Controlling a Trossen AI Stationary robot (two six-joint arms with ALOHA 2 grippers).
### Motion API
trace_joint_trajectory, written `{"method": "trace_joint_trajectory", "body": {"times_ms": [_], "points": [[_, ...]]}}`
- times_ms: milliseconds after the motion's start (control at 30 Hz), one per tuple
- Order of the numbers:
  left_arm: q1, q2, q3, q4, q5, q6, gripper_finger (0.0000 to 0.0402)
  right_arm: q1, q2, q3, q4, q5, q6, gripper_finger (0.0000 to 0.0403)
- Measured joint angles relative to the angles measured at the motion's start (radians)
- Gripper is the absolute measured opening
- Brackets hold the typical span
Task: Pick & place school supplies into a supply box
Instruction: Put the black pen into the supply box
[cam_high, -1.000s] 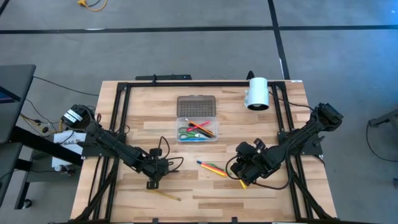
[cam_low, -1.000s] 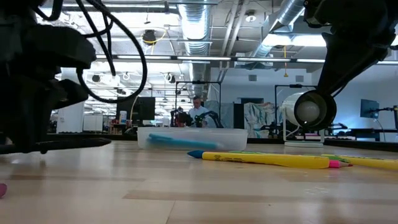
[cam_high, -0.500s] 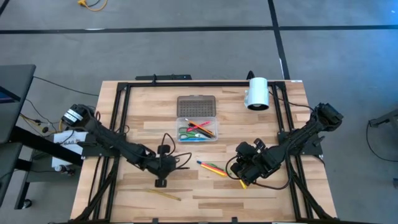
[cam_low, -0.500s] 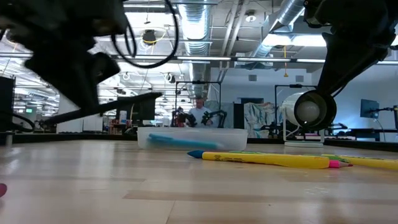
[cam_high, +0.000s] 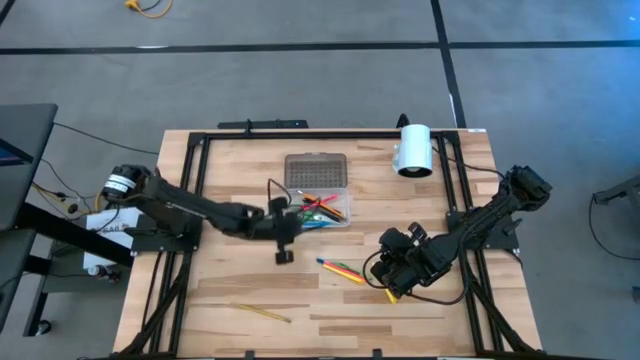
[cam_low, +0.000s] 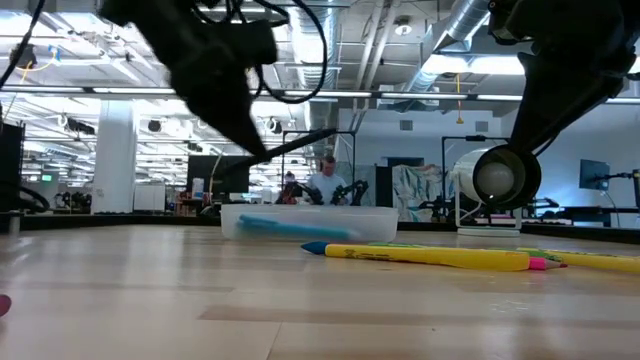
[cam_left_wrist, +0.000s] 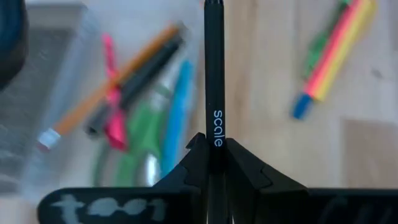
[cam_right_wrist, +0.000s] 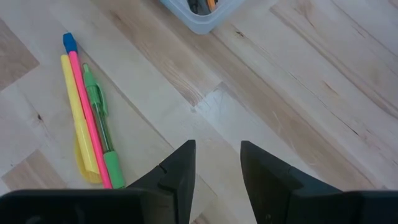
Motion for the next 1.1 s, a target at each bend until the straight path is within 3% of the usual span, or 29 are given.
{"method": "trace_joint_trajectory", "body": {"times_ms": [333,967,1100], "points": [[0.148,0.085,0.001,0.193,0.065,0.179,0.0023,-0.012,0.000,0.000,0.023,0.001,0.001,0.0120],[0.226,0.116,0.000,0.169,0.070,0.265,0.0025,-0.032,0.000,0.000,0.037,0.002,0.008,0.0120],[0.225,0.116,0.000,0.158,0.091,0.284,0.0044,-0.039,0.000,0.000,0.045,0.002,0.000,0.0120]]}}
